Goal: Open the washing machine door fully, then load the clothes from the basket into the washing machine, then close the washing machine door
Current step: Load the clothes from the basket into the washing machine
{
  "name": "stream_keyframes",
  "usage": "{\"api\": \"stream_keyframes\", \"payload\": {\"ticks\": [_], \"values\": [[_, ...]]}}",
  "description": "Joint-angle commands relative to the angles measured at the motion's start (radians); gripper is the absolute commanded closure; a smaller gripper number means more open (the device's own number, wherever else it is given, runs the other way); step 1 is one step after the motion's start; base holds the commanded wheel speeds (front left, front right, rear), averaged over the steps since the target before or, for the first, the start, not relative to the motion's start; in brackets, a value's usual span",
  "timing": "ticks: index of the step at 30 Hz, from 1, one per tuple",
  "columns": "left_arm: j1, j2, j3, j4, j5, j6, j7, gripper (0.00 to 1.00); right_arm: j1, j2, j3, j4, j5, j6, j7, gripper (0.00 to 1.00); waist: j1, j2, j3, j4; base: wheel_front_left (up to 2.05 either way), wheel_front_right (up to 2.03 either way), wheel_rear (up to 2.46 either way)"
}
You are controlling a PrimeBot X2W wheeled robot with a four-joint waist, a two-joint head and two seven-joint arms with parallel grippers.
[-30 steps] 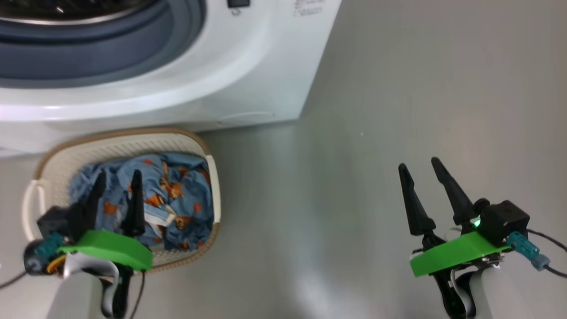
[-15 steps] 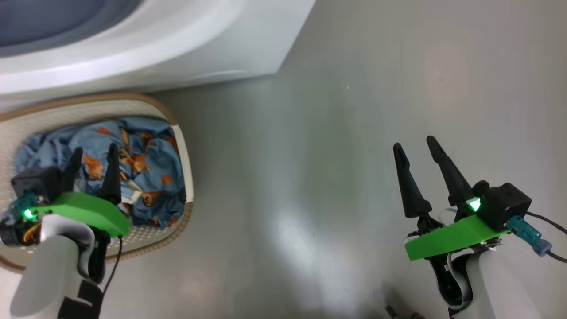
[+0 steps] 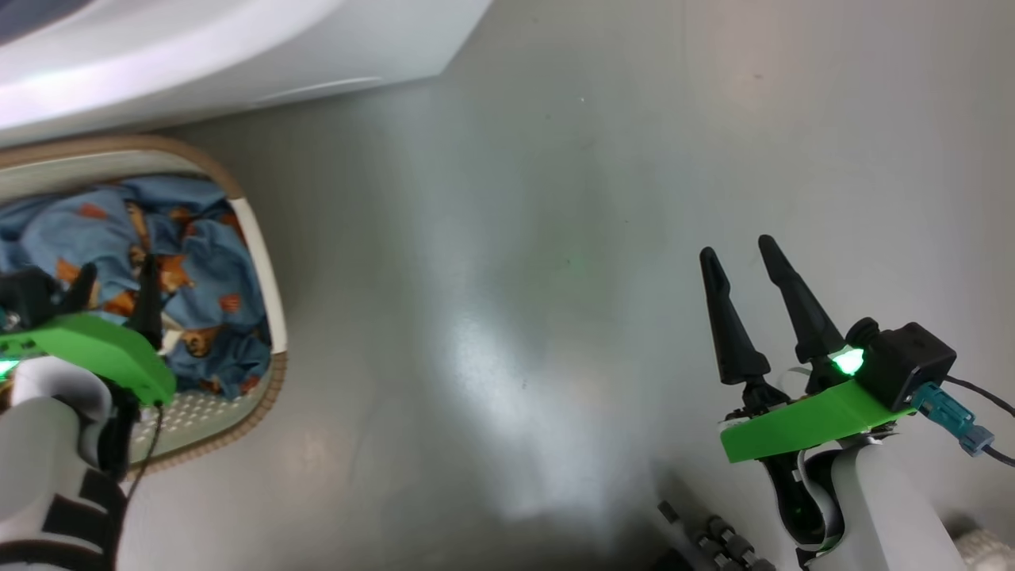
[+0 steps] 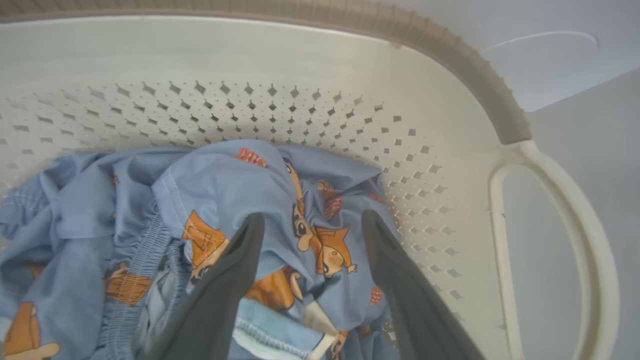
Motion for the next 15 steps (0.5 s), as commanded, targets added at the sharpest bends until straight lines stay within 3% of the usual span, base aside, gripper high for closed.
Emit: {"api": "stream_keyframes", "payload": {"ticks": [1, 15], "values": [[-0.003, 0.059, 0.020, 0.017, -0.010, -0.001, 0.021, 0.00, 0.011, 0.001, 0.031, -0.016, 0.024, 0.006, -0.007, 0.00, 0.0000, 0.0000, 0.032, -0.033, 0.00, 0.00, 0.00], [-0.071, 0.108, 0.014, 0.095, -0.010, 0.049, 0.094, 0.00, 0.006, 0.001, 0.064, -0.011, 0.071, 0.006, -0.007, 0.00, 0.0000, 0.0000, 0.076, -0.079, 0.00, 0.00, 0.00]]}}
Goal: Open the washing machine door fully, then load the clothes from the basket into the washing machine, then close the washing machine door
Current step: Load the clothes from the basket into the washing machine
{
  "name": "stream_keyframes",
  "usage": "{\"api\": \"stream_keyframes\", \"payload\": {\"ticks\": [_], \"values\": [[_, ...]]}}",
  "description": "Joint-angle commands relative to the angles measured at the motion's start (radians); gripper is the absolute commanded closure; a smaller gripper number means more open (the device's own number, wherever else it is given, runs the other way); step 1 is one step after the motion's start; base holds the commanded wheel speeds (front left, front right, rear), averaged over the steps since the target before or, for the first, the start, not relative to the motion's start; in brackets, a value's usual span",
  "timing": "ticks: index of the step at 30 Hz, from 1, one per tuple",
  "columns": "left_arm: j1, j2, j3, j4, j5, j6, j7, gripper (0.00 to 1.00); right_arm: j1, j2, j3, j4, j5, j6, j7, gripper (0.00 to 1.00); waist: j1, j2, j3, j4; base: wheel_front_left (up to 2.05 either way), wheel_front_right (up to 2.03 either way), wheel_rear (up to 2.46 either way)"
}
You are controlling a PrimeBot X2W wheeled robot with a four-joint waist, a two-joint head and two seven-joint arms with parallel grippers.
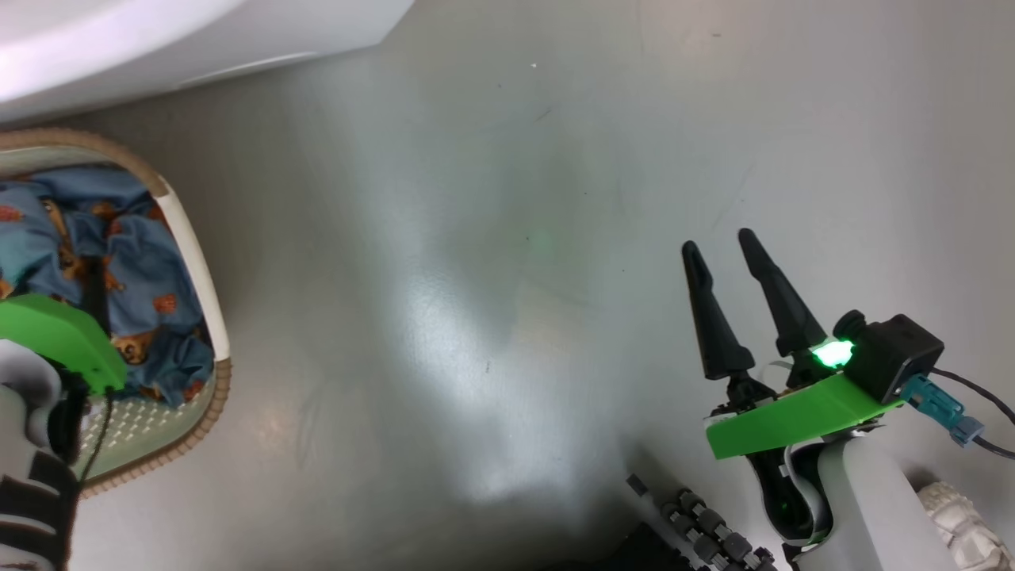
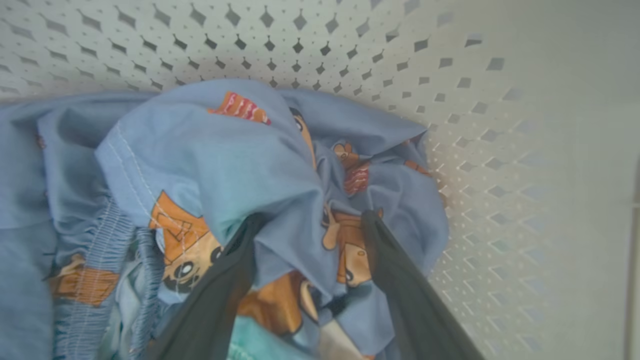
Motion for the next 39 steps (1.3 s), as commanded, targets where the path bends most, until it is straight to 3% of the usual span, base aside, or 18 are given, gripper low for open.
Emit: {"api": "stream_keyframes", "payload": {"ticks": [1, 8, 18, 19, 20, 21, 26, 39], "values": [[0.008, 0.054, 0.013, 0.002, 0.008, 0.015, 0.010, 0.00, 0.024, 0.000, 0.027, -0.015, 0.013, 0.006, -0.007, 0.00, -0.0001, 0.0000, 0.006, -0.007, 0.00, 0.00, 0.00], [-0.023, 0.087, -0.029, 0.034, 0.053, 0.067, 0.074, 0.00, 0.027, 0.000, 0.038, -0.018, 0.021, 0.006, -0.007, 0.00, -0.0001, 0.0000, 0.019, -0.019, 0.00, 0.00, 0.00], [-0.076, 0.116, -0.091, 0.077, 0.104, 0.083, 0.128, 0.00, 0.027, 0.000, 0.053, -0.031, 0.034, 0.006, -0.007, 0.00, -0.0001, 0.0000, 0.043, -0.030, 0.00, 0.00, 0.00], [-0.079, 0.114, -0.094, 0.083, 0.105, 0.085, 0.134, 0.12, 0.026, 0.000, 0.054, -0.031, 0.034, 0.006, -0.007, 0.00, -0.0001, 0.0000, 0.044, -0.032, 0.00, 0.00, 0.00], [-0.081, 0.110, -0.093, 0.090, 0.101, 0.087, 0.139, 0.62, 0.025, 0.000, 0.054, -0.030, 0.033, 0.006, -0.007, 0.00, -0.0001, 0.0000, 0.043, -0.033, 0.00, 0.00, 0.00], [-0.083, 0.107, -0.093, 0.095, 0.098, 0.087, 0.141, 1.00, 0.026, 0.000, 0.053, -0.030, 0.032, 0.006, -0.007, 0.00, -0.0001, 0.0000, 0.042, -0.033, 0.00, 0.00, 0.00], [-0.081, 0.072, -0.069, 0.111, 0.053, 0.066, 0.116, 1.00, 0.026, 0.000, 0.039, -0.021, 0.029, 0.006, -0.007, 0.00, -0.0001, 0.0000, 0.021, -0.022, 0.00, 0.00, 0.00], [-0.009, -0.012, -0.051, 0.124, -0.013, 0.007, -0.074, 1.00, 0.018, 0.000, -0.002, 0.000, -0.010, 0.006, -0.007, 0.00, -0.0001, 0.0000, -0.120, 0.049, 0.00, 0.00, 0.00]]}}
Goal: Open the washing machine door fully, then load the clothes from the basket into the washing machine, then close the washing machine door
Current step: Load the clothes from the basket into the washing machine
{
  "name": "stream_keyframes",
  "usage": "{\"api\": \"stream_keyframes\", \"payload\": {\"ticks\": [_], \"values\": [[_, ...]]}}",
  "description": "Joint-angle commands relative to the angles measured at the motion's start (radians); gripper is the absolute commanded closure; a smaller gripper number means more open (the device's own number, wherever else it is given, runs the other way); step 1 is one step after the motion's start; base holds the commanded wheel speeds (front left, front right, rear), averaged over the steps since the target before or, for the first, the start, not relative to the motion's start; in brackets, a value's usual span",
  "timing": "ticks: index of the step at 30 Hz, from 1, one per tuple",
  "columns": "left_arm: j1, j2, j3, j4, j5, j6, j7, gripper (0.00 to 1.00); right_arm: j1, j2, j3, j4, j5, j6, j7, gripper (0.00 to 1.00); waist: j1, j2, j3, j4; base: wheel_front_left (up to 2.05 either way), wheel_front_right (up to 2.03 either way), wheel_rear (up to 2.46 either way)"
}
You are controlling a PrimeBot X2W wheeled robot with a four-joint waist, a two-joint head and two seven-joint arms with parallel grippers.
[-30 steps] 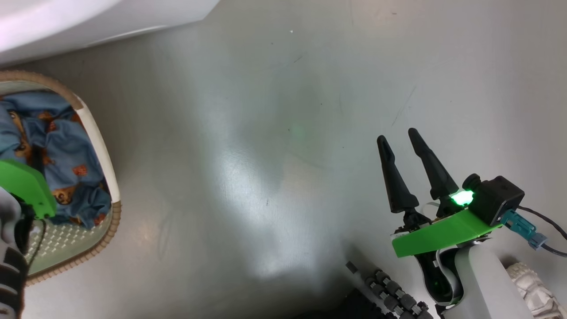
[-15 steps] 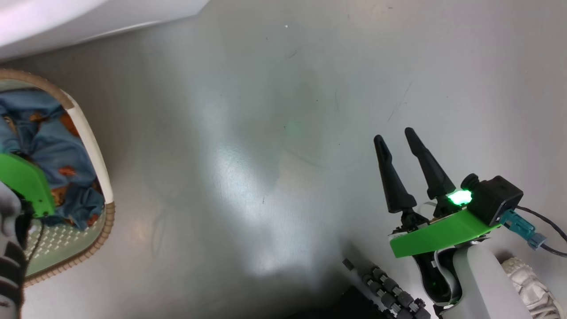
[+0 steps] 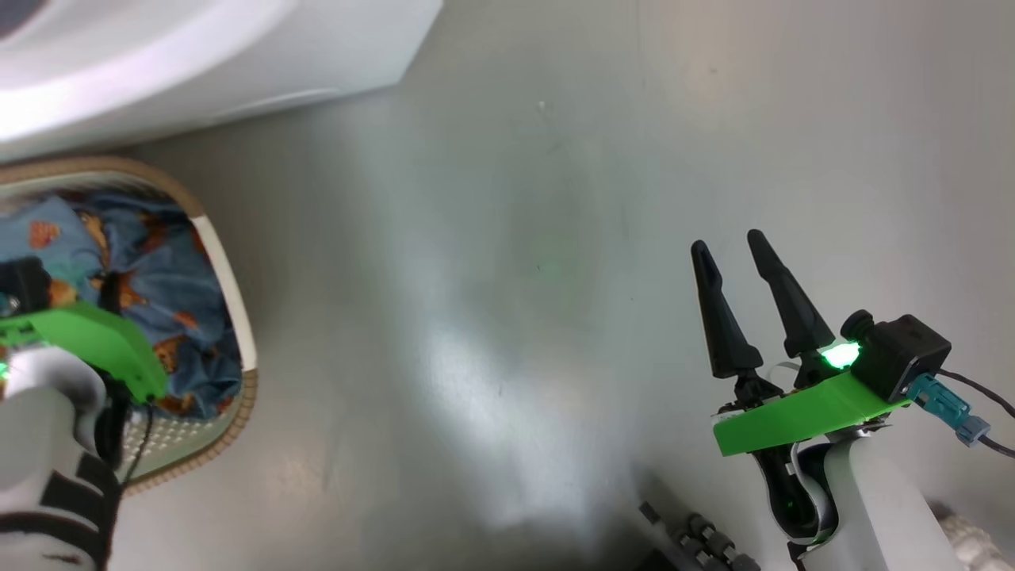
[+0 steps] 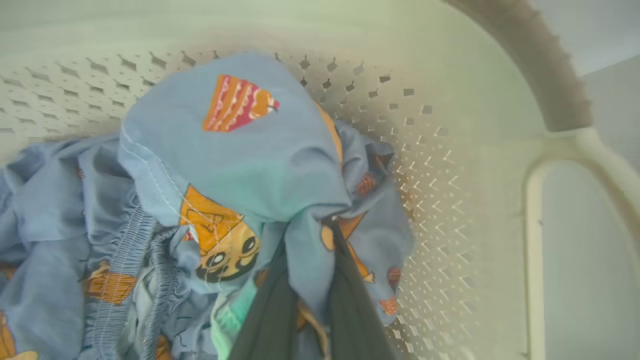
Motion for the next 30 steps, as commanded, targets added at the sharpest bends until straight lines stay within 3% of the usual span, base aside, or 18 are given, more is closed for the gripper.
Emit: {"api": "stream_keyframes", "payload": {"ticks": [1, 13, 30], "values": [[0.044, 0.033, 0.022, -0.005, -0.008, -0.004, -0.016, 1.00, 0.021, -0.002, 0.017, -0.013, -0.006, 0.006, -0.007, 0.00, 0.0000, 0.0000, -0.046, 0.030, 0.00, 0.00, 0.00], [0.135, -0.020, -0.002, -0.126, -0.002, -0.028, -0.111, 1.00, 0.033, -0.002, 0.000, 0.019, -0.043, 0.006, -0.007, 0.00, 0.0000, 0.0000, -0.177, 0.108, 0.00, 0.00, 0.00], [0.417, -0.101, 0.099, -0.591, 0.054, 0.016, -0.113, 1.00, 0.072, -0.002, -0.007, 0.065, -0.043, 0.006, -0.007, 0.00, 0.0000, 0.0000, -0.360, 0.184, 0.00, 0.00, 0.00]]}}
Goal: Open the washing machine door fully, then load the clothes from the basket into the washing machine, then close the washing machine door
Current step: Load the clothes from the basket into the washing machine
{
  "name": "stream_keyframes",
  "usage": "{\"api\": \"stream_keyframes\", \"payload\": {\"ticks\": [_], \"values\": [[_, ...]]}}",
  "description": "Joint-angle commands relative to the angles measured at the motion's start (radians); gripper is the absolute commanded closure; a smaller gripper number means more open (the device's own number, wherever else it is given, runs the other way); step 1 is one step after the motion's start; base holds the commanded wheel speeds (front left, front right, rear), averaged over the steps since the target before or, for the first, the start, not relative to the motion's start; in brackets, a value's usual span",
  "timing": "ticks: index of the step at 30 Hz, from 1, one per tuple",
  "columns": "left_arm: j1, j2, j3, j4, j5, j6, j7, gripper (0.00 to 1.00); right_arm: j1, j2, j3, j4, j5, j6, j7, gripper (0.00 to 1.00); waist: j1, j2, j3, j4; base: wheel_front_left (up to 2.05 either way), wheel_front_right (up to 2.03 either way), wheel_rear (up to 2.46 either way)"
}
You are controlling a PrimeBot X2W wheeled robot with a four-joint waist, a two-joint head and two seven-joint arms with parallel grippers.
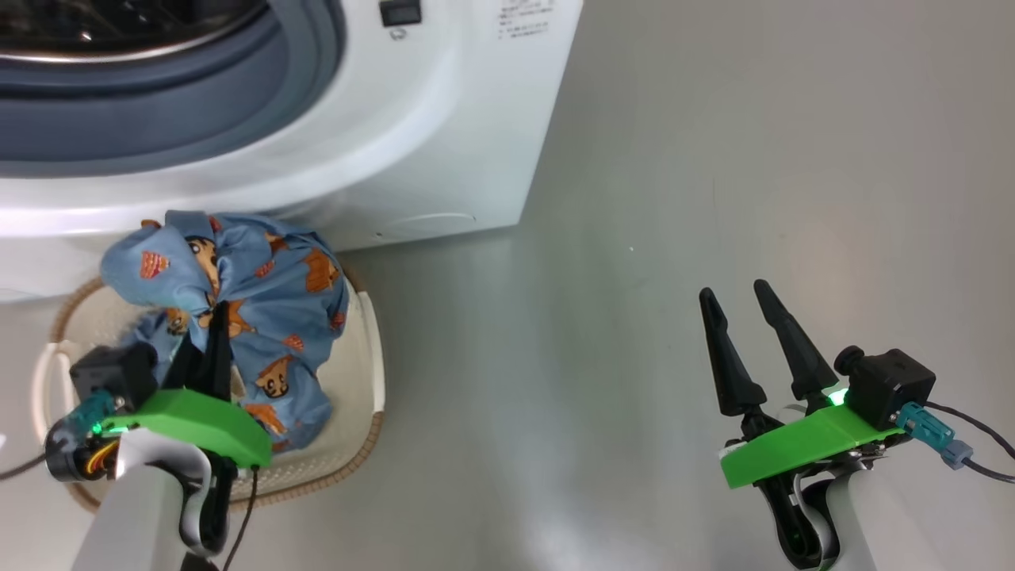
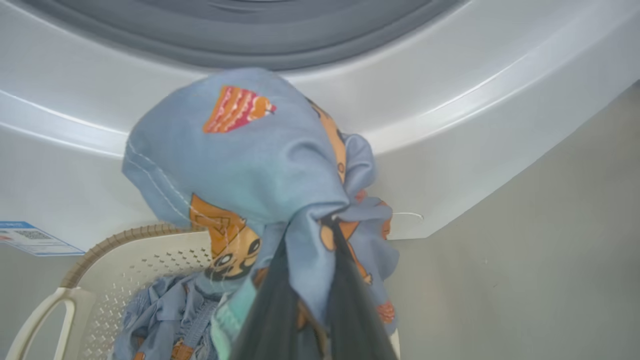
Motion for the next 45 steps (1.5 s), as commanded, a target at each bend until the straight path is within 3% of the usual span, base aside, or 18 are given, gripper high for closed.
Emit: {"api": "stream_keyframes", "payload": {"ticks": [1, 26, 32, 45], "values": [[0.041, 0.019, 0.044, -0.057, 0.017, 0.004, -0.010, 1.00, 0.028, 0.001, 0.021, -0.015, -0.007, 0.006, -0.007, 0.00, 0.0000, -0.0001, -0.046, 0.025, 0.00, 0.00, 0.00], [0.266, -0.049, 0.141, -0.426, 0.158, -0.033, -0.010, 1.00, 0.115, 0.001, -0.037, -0.033, -0.075, 0.006, -0.007, 0.00, 0.0000, -0.0001, -0.251, 0.059, 0.00, 0.00, 0.00], [0.328, -0.061, 0.144, -0.485, 0.193, -0.040, -0.010, 1.00, 0.145, 0.001, -0.055, -0.061, -0.125, 0.006, -0.007, 0.00, 0.0000, -0.0001, -0.313, 0.059, 0.00, 0.00, 0.00], [0.457, -0.077, 0.149, -0.553, 0.227, -0.040, -0.010, 1.00, 0.206, 0.001, -0.058, -0.061, -0.118, 0.006, -0.007, 0.00, 0.0000, -0.0001, -0.403, 0.073, 0.00, 0.00, 0.00]]}}
